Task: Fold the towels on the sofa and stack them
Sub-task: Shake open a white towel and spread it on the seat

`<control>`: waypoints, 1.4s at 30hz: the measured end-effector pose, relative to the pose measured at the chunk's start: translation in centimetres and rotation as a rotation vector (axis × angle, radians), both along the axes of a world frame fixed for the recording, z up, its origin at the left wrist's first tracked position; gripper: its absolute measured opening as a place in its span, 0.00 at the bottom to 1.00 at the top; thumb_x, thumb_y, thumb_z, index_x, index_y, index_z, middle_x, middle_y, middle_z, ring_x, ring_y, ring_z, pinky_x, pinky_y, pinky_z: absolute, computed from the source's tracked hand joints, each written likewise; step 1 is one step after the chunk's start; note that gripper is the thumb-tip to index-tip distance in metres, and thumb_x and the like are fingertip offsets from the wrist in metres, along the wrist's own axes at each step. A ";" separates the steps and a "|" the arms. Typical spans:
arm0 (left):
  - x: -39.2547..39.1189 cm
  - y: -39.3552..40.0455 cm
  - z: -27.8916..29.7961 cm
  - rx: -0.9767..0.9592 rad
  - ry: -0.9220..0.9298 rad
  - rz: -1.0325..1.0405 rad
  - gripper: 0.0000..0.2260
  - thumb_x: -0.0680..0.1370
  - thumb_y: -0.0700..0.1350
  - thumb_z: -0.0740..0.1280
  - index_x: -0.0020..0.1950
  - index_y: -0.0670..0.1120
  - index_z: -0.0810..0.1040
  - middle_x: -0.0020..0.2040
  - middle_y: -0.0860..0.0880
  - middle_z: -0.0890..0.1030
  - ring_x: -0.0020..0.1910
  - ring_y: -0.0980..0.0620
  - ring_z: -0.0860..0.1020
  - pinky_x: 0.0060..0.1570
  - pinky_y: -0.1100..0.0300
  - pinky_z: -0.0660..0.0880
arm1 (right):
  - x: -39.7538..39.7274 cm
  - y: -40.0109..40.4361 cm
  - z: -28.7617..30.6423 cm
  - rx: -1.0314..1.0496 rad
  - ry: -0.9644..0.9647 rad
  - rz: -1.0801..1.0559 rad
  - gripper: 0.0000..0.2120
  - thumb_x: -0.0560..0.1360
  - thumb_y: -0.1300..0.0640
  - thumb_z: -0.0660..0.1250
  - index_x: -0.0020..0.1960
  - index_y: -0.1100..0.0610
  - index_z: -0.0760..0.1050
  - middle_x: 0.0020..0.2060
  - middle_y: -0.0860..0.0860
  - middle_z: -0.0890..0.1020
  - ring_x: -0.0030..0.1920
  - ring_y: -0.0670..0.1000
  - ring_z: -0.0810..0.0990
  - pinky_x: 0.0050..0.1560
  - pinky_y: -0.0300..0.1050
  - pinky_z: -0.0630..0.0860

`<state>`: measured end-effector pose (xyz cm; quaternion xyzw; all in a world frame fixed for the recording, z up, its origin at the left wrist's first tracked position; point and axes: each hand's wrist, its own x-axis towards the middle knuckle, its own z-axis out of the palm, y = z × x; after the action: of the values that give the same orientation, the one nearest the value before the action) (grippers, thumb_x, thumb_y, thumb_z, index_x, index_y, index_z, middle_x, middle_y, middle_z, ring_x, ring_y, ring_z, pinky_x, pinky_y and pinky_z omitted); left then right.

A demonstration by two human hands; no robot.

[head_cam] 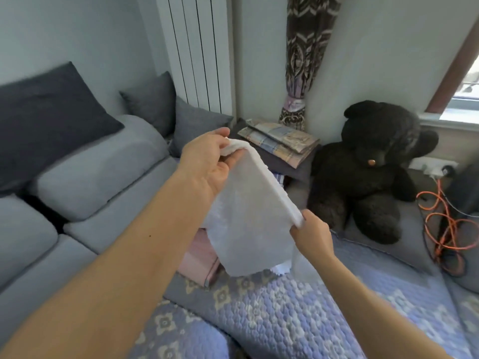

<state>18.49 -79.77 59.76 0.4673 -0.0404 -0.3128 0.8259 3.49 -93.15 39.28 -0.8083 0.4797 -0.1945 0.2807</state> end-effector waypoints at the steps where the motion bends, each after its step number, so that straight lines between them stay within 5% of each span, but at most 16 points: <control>1: 0.4 -0.1 0.1 -0.018 0.005 0.021 0.12 0.80 0.27 0.57 0.46 0.39 0.76 0.47 0.41 0.72 0.46 0.46 0.76 0.47 0.51 0.82 | -1.0 -0.9 -1.8 0.040 0.026 0.025 0.04 0.74 0.57 0.67 0.47 0.51 0.73 0.38 0.50 0.80 0.37 0.53 0.79 0.37 0.51 0.79; 5: 1.4 -0.7 0.0 -0.061 0.016 0.071 0.11 0.81 0.28 0.57 0.47 0.39 0.76 0.49 0.42 0.72 0.45 0.46 0.77 0.48 0.49 0.82 | -3.7 -3.0 -7.5 0.212 0.120 0.116 0.03 0.75 0.57 0.67 0.48 0.53 0.74 0.40 0.53 0.80 0.36 0.52 0.78 0.35 0.49 0.76; 8: 1.7 -1.5 -0.1 -0.050 0.019 0.106 0.10 0.81 0.28 0.58 0.47 0.39 0.76 0.51 0.42 0.72 0.47 0.45 0.77 0.48 0.49 0.82 | -4.8 -2.8 -10.3 0.420 0.013 0.111 0.07 0.75 0.58 0.70 0.52 0.55 0.76 0.42 0.55 0.81 0.37 0.54 0.78 0.36 0.48 0.75; 10: 2.0 -2.1 -0.4 -0.022 0.012 0.127 0.10 0.81 0.29 0.59 0.48 0.39 0.76 0.53 0.42 0.73 0.49 0.45 0.77 0.41 0.51 0.84 | -5.3 -2.1 -11.6 0.772 -0.246 0.055 0.12 0.76 0.63 0.71 0.57 0.55 0.75 0.49 0.56 0.80 0.45 0.56 0.81 0.47 0.54 0.83; 13: 2.4 -2.9 -1.0 0.005 0.021 0.145 0.09 0.81 0.29 0.59 0.48 0.40 0.76 0.54 0.43 0.73 0.49 0.45 0.76 0.36 0.52 0.84 | -5.9 -0.7 -13.4 1.396 -0.745 -0.048 0.17 0.77 0.71 0.63 0.63 0.57 0.75 0.57 0.59 0.80 0.57 0.61 0.81 0.61 0.63 0.78; 16: 2.4 -3.9 -1.6 0.041 0.039 0.141 0.09 0.81 0.29 0.60 0.49 0.40 0.77 0.56 0.43 0.73 0.55 0.42 0.77 0.36 0.52 0.84 | -5.6 -0.1 -14.5 1.597 -0.996 -0.180 0.17 0.77 0.66 0.62 0.65 0.63 0.75 0.63 0.62 0.79 0.63 0.65 0.79 0.67 0.60 0.73; 19: 2.4 -4.6 -1.8 0.060 0.031 0.130 0.09 0.81 0.29 0.60 0.49 0.39 0.77 0.57 0.42 0.73 0.56 0.42 0.76 0.38 0.52 0.84 | -4.1 0.6 -14.5 1.518 -0.954 -0.241 0.11 0.78 0.65 0.63 0.60 0.64 0.75 0.59 0.60 0.80 0.61 0.62 0.80 0.67 0.57 0.74; 23: 2.6 -5.2 -2.0 0.072 0.016 0.124 0.09 0.81 0.29 0.60 0.49 0.40 0.78 0.56 0.43 0.73 0.51 0.43 0.76 0.36 0.52 0.83 | -2.0 1.1 -15.0 1.251 -0.704 -0.203 0.10 0.76 0.66 0.67 0.57 0.61 0.74 0.56 0.60 0.81 0.52 0.57 0.82 0.50 0.48 0.79; 29: 4.2 -4.3 -2.7 0.067 0.029 0.129 0.09 0.81 0.29 0.60 0.49 0.40 0.77 0.54 0.44 0.74 0.50 0.44 0.76 0.37 0.52 0.83 | -0.9 0.9 -15.9 0.774 -0.273 -0.351 0.13 0.76 0.46 0.68 0.48 0.57 0.74 0.43 0.57 0.81 0.40 0.57 0.80 0.41 0.52 0.79; 33: 6.0 -2.7 -3.5 0.096 0.028 0.180 0.10 0.82 0.30 0.59 0.48 0.41 0.76 0.50 0.46 0.73 0.48 0.46 0.76 0.44 0.53 0.83 | -2.6 -0.8 -15.6 0.488 -0.001 -0.295 0.04 0.75 0.61 0.65 0.48 0.57 0.78 0.37 0.54 0.78 0.34 0.52 0.74 0.32 0.44 0.69; 36: 8.3 -0.8 -5.0 0.136 0.046 0.249 0.11 0.83 0.30 0.57 0.47 0.41 0.75 0.49 0.46 0.72 0.47 0.46 0.76 0.55 0.53 0.80 | -4.1 -1.9 -15.1 0.346 -0.064 -0.332 0.07 0.76 0.63 0.66 0.52 0.56 0.76 0.43 0.55 0.80 0.40 0.56 0.77 0.38 0.47 0.74; 39: 10.6 1.4 -7.1 0.198 0.082 0.289 0.12 0.83 0.31 0.56 0.47 0.43 0.75 0.50 0.44 0.72 0.53 0.45 0.76 0.53 0.55 0.80 | -5.6 -2.5 -13.3 0.237 -0.191 -0.230 0.11 0.78 0.61 0.67 0.59 0.53 0.74 0.43 0.53 0.80 0.39 0.55 0.79 0.36 0.48 0.77; 42: 12.3 3.9 -9.5 0.253 0.120 0.325 0.13 0.83 0.30 0.54 0.46 0.43 0.73 0.51 0.42 0.72 0.57 0.44 0.74 0.59 0.56 0.77 | -6.2 -2.9 -12.0 0.147 -0.185 -0.093 0.08 0.80 0.62 0.65 0.54 0.51 0.76 0.38 0.49 0.79 0.37 0.51 0.78 0.34 0.47 0.74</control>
<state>30.80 -75.89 50.31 0.5483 0.1246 -0.2052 0.8011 -2.70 -96.00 27.23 -0.7410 0.5015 -0.2452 0.3731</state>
